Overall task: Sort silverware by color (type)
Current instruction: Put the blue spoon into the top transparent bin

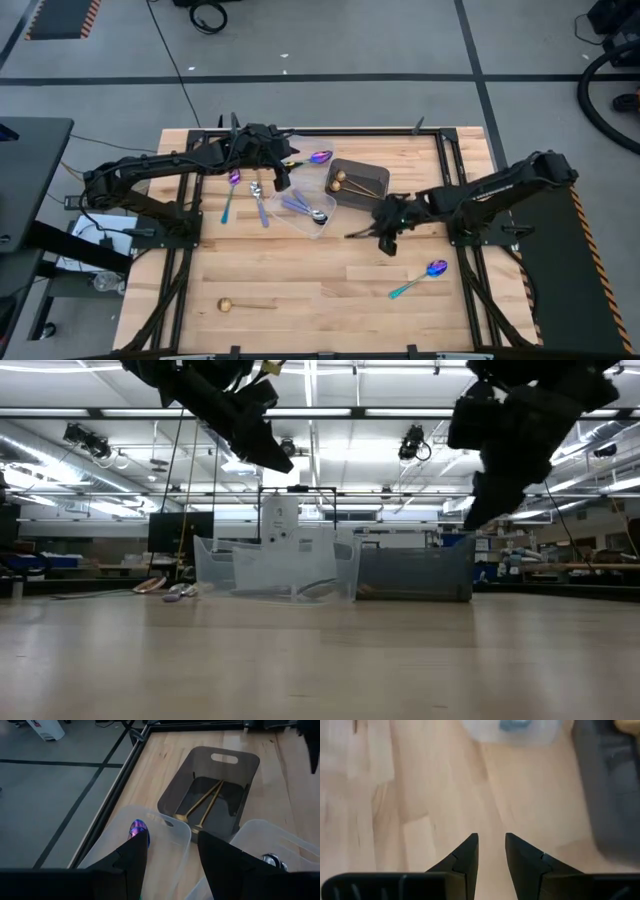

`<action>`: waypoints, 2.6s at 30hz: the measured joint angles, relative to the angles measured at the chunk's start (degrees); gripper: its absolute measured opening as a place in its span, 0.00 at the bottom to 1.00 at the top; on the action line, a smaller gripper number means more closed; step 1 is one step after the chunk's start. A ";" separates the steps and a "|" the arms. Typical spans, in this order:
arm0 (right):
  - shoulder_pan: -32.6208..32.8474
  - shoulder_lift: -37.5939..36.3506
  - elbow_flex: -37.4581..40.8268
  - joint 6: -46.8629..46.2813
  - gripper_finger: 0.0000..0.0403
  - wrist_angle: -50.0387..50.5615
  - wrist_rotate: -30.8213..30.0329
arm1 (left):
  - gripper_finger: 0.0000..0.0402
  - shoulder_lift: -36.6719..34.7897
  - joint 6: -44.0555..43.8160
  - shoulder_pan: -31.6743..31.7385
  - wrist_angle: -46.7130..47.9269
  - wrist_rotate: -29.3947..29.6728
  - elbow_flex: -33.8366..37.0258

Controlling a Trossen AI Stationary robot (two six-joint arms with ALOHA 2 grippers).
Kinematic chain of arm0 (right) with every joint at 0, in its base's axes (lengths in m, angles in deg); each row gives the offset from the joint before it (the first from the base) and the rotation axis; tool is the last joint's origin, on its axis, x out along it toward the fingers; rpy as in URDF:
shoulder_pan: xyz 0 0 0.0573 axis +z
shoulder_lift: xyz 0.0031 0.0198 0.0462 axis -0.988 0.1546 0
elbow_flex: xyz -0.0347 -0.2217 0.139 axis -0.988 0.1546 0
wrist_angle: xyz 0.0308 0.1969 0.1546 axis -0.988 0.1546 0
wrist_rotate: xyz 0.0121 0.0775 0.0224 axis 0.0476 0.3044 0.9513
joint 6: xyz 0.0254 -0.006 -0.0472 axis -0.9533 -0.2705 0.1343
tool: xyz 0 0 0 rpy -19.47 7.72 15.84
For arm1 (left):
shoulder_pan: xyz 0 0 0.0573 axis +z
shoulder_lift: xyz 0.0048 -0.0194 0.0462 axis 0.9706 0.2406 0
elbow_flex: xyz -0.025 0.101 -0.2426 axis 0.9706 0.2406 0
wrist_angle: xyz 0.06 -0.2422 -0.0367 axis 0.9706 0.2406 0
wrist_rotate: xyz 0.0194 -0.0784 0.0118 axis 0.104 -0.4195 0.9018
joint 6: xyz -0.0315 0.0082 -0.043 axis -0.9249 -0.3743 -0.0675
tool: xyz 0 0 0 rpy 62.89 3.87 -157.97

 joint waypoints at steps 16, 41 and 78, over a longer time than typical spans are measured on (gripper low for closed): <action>15.50 -0.02 -0.01 -9.81 0.26 12.65 -2.40 | 0.45 0.00 -1.51 -0.02 0.44 0.00 0.00; 23.15 2.03 -0.05 -16.52 0.19 18.13 11.41 | 0.45 0.00 -6.06 -0.02 -0.26 0.00 0.00; 31.38 24.36 -15.61 -7.09 0.46 32.72 7.70 | 0.45 0.00 -5.58 -0.07 1.42 0.00 0.00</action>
